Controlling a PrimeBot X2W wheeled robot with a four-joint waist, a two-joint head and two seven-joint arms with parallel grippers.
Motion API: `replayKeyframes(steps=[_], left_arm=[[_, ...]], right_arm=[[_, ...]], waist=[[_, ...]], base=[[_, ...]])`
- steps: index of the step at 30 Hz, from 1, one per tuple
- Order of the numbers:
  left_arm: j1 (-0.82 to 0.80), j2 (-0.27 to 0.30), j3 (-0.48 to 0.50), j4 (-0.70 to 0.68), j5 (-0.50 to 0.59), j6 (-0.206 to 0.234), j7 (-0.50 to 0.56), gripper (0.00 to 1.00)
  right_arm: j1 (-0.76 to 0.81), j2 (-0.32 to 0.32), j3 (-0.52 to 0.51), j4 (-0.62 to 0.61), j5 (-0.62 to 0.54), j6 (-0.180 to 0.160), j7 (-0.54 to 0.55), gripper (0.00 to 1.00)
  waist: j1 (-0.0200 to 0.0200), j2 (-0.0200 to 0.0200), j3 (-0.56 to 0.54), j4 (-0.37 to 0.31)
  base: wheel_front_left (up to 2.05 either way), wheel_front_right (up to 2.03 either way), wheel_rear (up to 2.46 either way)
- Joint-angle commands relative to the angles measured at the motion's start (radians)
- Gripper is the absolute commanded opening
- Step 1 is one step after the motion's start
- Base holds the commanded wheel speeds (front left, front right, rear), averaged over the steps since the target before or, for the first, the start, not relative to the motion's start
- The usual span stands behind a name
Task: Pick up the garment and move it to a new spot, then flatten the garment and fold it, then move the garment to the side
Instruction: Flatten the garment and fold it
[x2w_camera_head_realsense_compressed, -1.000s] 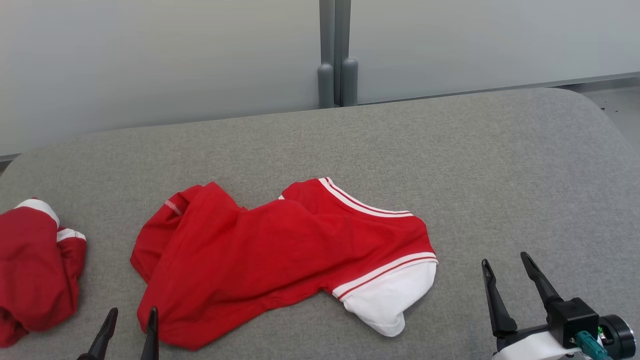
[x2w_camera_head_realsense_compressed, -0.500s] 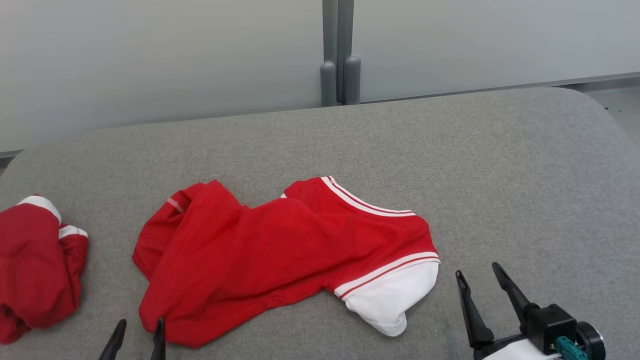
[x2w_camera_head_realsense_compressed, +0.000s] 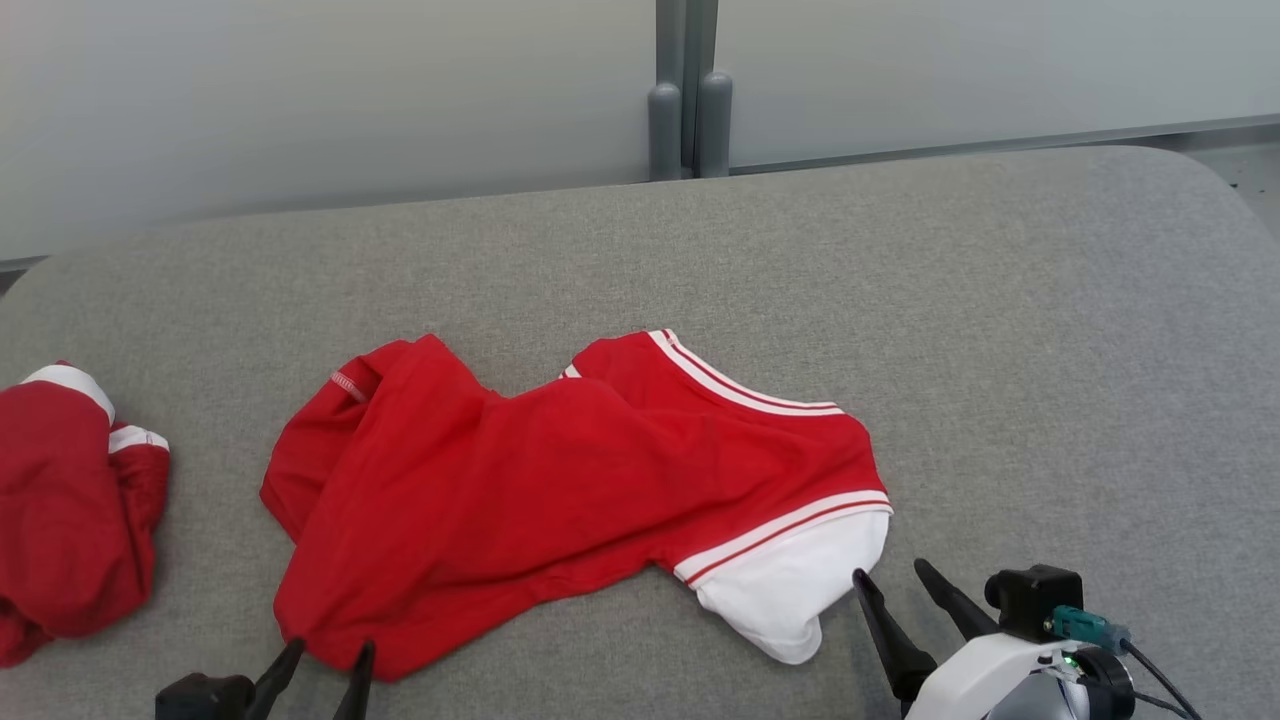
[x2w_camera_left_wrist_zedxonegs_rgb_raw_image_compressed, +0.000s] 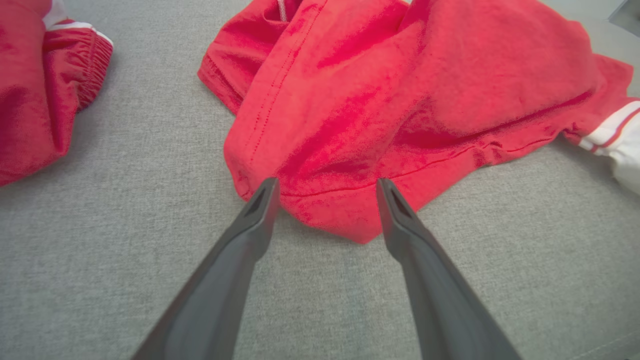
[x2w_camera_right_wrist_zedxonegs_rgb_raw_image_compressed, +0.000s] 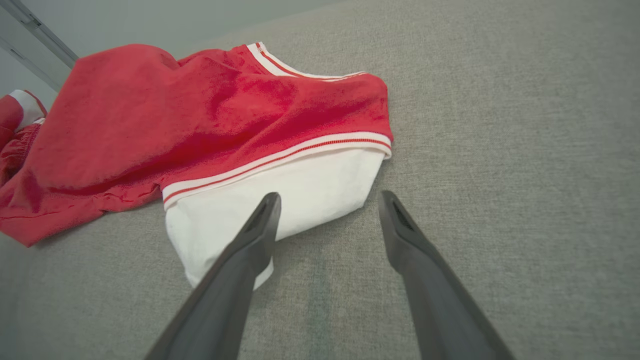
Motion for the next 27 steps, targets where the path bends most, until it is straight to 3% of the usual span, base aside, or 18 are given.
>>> replayKeyframes(steps=[1, 5, 11, 20, 27], left_arm=[[-0.026, 0.017, -0.006, -0.014, -0.019, 0.001, 0.021, 1.00], [-0.043, 0.035, 0.003, -0.026, -0.020, 0.010, 0.038, 1.00], [-0.054, 0.053, 0.000, -0.014, -0.030, 0.012, 0.073, 1.00], [-0.097, 0.060, -0.001, 0.041, -0.049, 0.008, 0.055, 1.00], [-0.130, 0.066, -0.054, 0.085, -0.109, 0.000, 0.053, 1.00]], right_arm=[[-0.019, -0.013, 0.008, 0.005, 0.047, 0.000, 0.058, 1.00], [-0.031, -0.025, 0.019, -0.015, 0.134, 0.000, 0.159, 1.00], [-0.053, -0.023, 0.039, -0.016, 0.206, 0.000, 0.202, 1.00], [-0.075, -0.014, 0.074, 0.016, 0.243, 0.000, 0.207, 1.00], [-0.098, -0.010, 0.096, 0.041, 0.265, 0.000, 0.207, 1.00]], waist=[[0.0000, 0.0084, 0.026, 0.009], [0.0000, 0.0084, 0.050, 0.018], [0.0000, 0.0084, 0.071, 0.026], [0.0000, 0.0084, 0.073, 0.030], [0.0000, 0.0084, 0.069, 0.022]], base=[[0.00, 0.00, 0.00], [0.00, 0.00, 0.00], [0.00, 0.00, 0.00], [0.00, 0.00, 0.00], [0.00, 0.00, 0.00]])
